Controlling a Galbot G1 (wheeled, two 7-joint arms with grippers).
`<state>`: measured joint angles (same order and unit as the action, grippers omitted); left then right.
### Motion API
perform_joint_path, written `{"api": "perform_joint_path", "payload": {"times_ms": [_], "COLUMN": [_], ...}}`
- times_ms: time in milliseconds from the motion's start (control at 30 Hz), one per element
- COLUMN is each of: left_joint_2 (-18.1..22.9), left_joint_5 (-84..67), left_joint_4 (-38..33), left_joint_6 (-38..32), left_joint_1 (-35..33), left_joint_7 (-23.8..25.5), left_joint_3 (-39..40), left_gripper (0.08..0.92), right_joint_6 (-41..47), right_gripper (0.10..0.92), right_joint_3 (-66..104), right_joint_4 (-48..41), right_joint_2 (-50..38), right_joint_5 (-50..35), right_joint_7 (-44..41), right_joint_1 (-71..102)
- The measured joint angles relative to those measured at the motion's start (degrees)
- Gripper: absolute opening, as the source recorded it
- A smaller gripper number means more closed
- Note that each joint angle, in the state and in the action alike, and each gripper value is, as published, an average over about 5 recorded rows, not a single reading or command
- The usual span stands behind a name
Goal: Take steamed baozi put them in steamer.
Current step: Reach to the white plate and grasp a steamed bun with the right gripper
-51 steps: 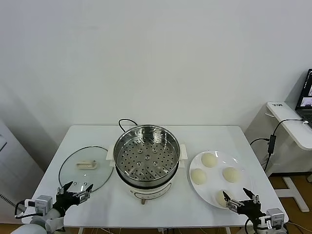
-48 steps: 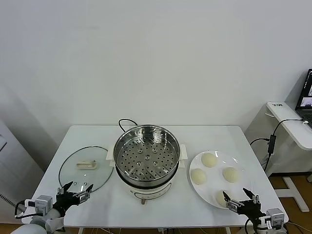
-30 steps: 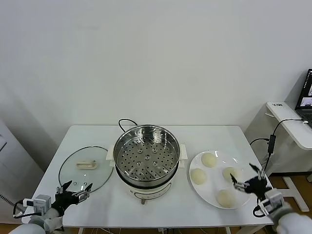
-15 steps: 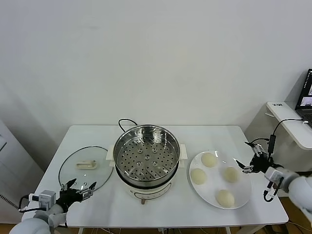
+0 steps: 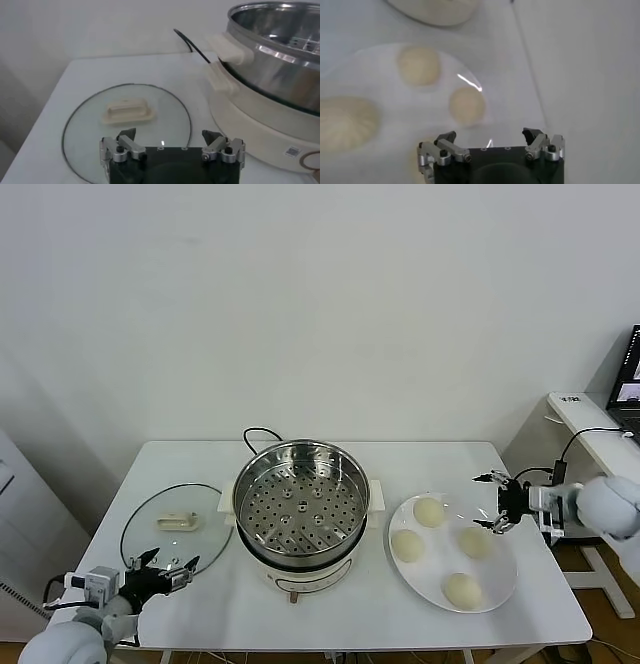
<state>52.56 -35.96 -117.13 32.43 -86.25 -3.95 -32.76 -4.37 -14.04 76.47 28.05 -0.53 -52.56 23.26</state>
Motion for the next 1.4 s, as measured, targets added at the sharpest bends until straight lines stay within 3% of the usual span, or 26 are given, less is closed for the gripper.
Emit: {"api": "perform_joint_path", "payload": {"times_ms": [567, 1200, 1400], "left_joint_2": [-0.12, -0.16, -0.16], "left_joint_5": [1.13, 1.33, 1.33], "left_joint_4": [0.80, 1.47, 1.49], "left_joint_6": [1.18, 1.42, 1.35], "left_joint_1": [1.38, 1.83, 1.79], "left_joint_7": [0.18, 0.26, 0.23], "left_joint_3": [1.02, 1.07, 1.07], "left_gripper": [0.823, 0.823, 0.823], "right_joint_6": [-1.62, -2.07, -1.69], "right_gripper": [0.823, 0.823, 0.774], "right_joint_3": [-27.41, -31.06, -30.12], "right_joint_4": [-13.02, -21.38, -22.56], "right_joint_2": [10.91, 19.60, 20.88], "right_joint_5": [-0.32, 5.89, 6.80], "right_joint_7": [-7.49, -5.99, -5.53], "right_joint_1": [-22.31, -22.98, -22.16]}}
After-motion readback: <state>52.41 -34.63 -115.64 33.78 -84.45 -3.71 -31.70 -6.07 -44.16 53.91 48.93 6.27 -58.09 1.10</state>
